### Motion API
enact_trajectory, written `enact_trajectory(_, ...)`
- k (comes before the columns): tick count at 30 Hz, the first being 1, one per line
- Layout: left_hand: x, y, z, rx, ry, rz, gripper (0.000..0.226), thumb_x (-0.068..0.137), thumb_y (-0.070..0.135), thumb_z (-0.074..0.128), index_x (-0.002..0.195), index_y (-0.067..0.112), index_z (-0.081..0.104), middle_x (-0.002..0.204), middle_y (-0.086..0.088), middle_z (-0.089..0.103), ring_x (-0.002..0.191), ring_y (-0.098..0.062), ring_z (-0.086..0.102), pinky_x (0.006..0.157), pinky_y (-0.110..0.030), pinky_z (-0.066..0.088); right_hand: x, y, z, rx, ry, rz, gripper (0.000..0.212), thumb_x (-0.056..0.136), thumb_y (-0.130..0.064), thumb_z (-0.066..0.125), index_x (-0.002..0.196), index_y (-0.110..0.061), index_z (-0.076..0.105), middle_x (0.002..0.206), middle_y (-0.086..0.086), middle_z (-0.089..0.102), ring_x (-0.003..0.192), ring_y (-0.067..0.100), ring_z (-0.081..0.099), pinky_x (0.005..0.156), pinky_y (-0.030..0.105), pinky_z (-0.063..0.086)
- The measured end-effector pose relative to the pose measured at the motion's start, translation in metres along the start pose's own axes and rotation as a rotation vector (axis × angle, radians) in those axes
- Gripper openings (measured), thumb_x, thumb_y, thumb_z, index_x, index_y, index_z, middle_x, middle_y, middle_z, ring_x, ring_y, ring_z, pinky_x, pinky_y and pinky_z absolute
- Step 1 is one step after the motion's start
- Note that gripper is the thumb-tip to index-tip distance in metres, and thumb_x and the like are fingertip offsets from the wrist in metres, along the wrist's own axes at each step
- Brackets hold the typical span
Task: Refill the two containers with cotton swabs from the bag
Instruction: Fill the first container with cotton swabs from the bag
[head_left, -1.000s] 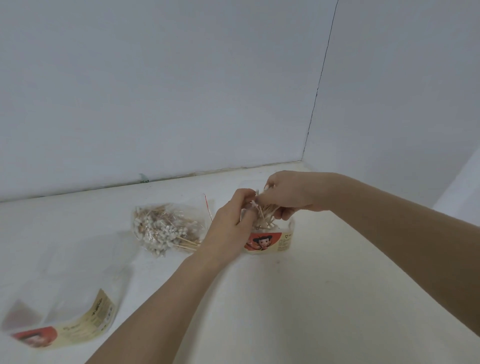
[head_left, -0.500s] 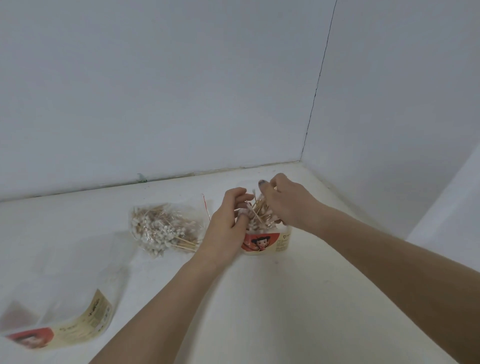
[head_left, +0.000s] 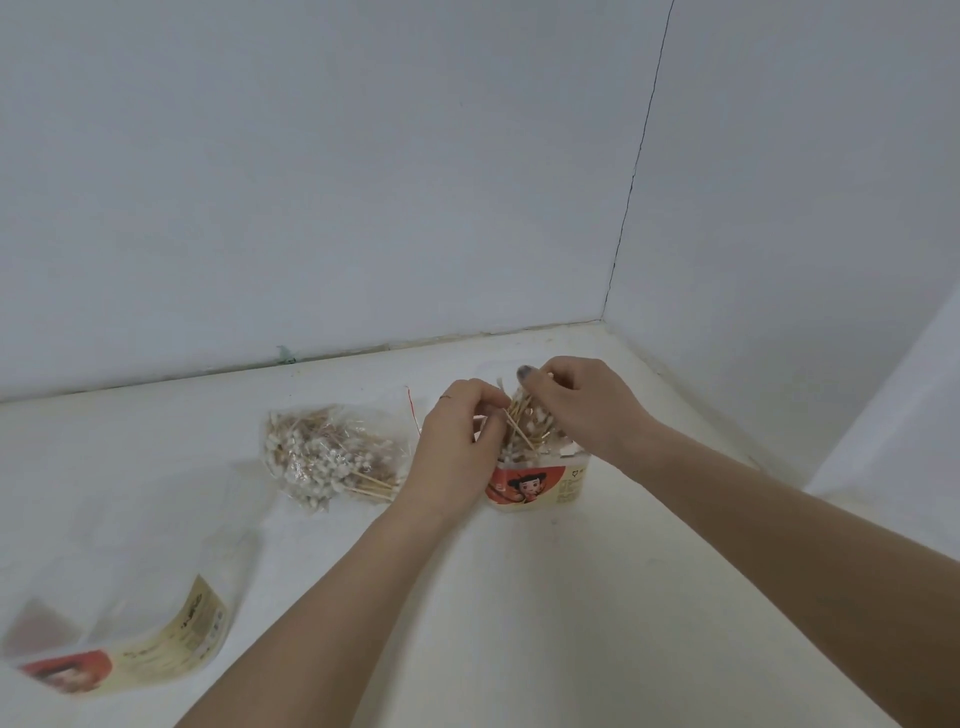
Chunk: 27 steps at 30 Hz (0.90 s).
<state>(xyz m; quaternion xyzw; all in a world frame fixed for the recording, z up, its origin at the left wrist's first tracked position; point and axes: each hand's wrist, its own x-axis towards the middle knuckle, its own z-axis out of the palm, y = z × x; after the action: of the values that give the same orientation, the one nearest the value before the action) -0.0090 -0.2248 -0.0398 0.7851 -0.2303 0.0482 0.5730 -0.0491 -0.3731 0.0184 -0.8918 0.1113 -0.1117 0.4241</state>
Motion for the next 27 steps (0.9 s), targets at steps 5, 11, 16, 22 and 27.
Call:
enact_trajectory(5, -0.004, 0.005, -0.002, -0.024, 0.016, 0.004, 0.024, 0.094, 0.002, 0.052, 0.102, 0.020, 0.065, 0.095, 0.010, 0.069, 0.096, -0.009, 0.066, 0.088, -0.040, 0.055, -0.002, 0.002, 0.009, -0.030, 0.002, -0.040, 0.041, 0.099, -0.048, 0.051, 0.068, -0.021, 0.053, 0.061, -0.008, 0.052, 0.058, 0.009, 0.050, 0.058, 0.023, 0.035)
enact_trajectory(11, -0.003, 0.009, -0.007, -0.041, 0.085, 0.028, 0.017, 0.093, 0.003, 0.061, 0.099, 0.019, 0.064, 0.100, 0.004, 0.069, 0.090, -0.004, 0.068, 0.085, -0.028, 0.054, -0.004, 0.000, 0.005, 0.023, 0.016, 0.000, 0.051, 0.104, -0.047, 0.039, 0.085, -0.004, 0.059, 0.072, 0.006, 0.060, 0.067, 0.019, 0.054, 0.061, 0.028, 0.040)
enact_trajectory(16, -0.002, 0.016, -0.010, -0.050, 0.090, 0.006, 0.015, 0.092, 0.007, 0.064, 0.099, 0.020, 0.064, 0.097, 0.003, 0.070, 0.084, 0.000, 0.067, 0.077, -0.015, 0.049, -0.007, 0.004, 0.000, 0.091, 0.064, 0.026, 0.033, 0.102, -0.042, 0.046, 0.095, -0.016, 0.066, 0.090, 0.002, 0.073, 0.086, 0.020, 0.068, 0.070, 0.030, 0.050)
enact_trajectory(22, 0.004, 0.028, -0.016, -0.092, 0.141, 0.025, 0.012, 0.091, 0.007, 0.067, 0.098, 0.017, 0.066, 0.108, 0.008, 0.066, 0.092, -0.002, 0.068, 0.068, -0.009, 0.048, -0.011, 0.014, -0.001, 0.164, 0.033, 0.002, 0.022, 0.099, -0.031, 0.055, 0.087, -0.021, 0.070, 0.086, -0.001, 0.073, 0.080, 0.015, 0.068, 0.059, 0.017, 0.048)
enact_trajectory(27, 0.009, 0.039, -0.026, -0.027, 0.163, 0.174, 0.013, 0.092, 0.005, 0.067, 0.097, 0.017, 0.065, 0.105, 0.005, 0.065, 0.093, -0.003, 0.066, 0.073, -0.013, 0.051, -0.013, 0.019, 0.001, 0.301, 0.041, 0.022, 0.012, 0.098, -0.026, 0.058, 0.101, -0.023, 0.069, 0.093, -0.002, 0.073, 0.084, 0.014, 0.070, 0.061, 0.017, 0.052)
